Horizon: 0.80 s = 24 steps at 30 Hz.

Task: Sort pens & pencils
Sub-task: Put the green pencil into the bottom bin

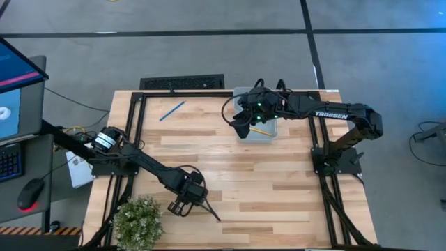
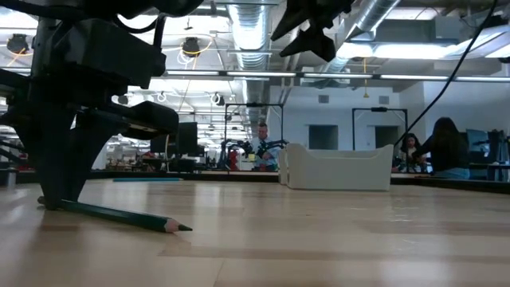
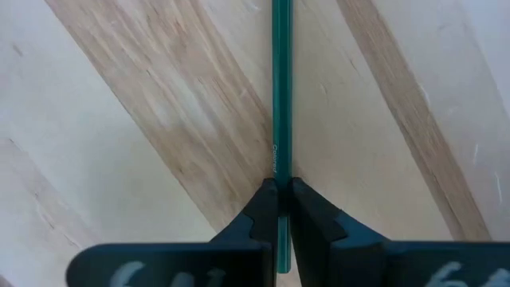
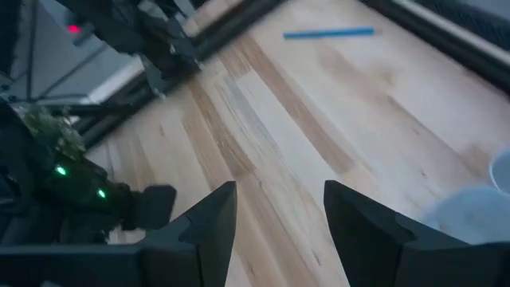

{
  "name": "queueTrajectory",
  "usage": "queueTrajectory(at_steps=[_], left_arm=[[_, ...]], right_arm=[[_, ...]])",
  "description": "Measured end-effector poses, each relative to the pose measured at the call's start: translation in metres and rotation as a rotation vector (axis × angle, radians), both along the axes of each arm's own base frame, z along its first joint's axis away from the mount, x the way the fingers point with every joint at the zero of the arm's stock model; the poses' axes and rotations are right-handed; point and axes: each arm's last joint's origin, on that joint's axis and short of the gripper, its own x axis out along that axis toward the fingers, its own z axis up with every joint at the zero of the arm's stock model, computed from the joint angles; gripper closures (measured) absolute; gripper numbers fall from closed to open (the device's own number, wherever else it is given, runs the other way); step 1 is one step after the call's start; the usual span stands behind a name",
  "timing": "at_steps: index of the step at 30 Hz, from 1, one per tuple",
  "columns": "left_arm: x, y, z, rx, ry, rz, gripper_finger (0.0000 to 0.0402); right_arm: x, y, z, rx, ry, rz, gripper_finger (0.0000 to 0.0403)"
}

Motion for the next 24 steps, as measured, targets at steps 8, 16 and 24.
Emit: queueTrajectory(at_steps=[8, 16, 24], left_arm=[[0.0, 0.0, 0.0, 0.013, -0.005, 0.018, 0.0398], [-0.004, -0.013, -0.001, 0.087, -0.056, -0.008, 0.039], [-0.002, -0.016, -0.009, 0.039, -0.018, -0.007, 0.0389]], right_arm=[[-0.005, 0.001, -0.005, 0.019, 0.071, -0.003, 0.0193], [-0.005, 0.001, -0.005, 0.018, 0.071, -0.002, 0.0193], [-0.005, 0.001, -0.005, 0.018, 0.071, -0.002, 0.0193]])
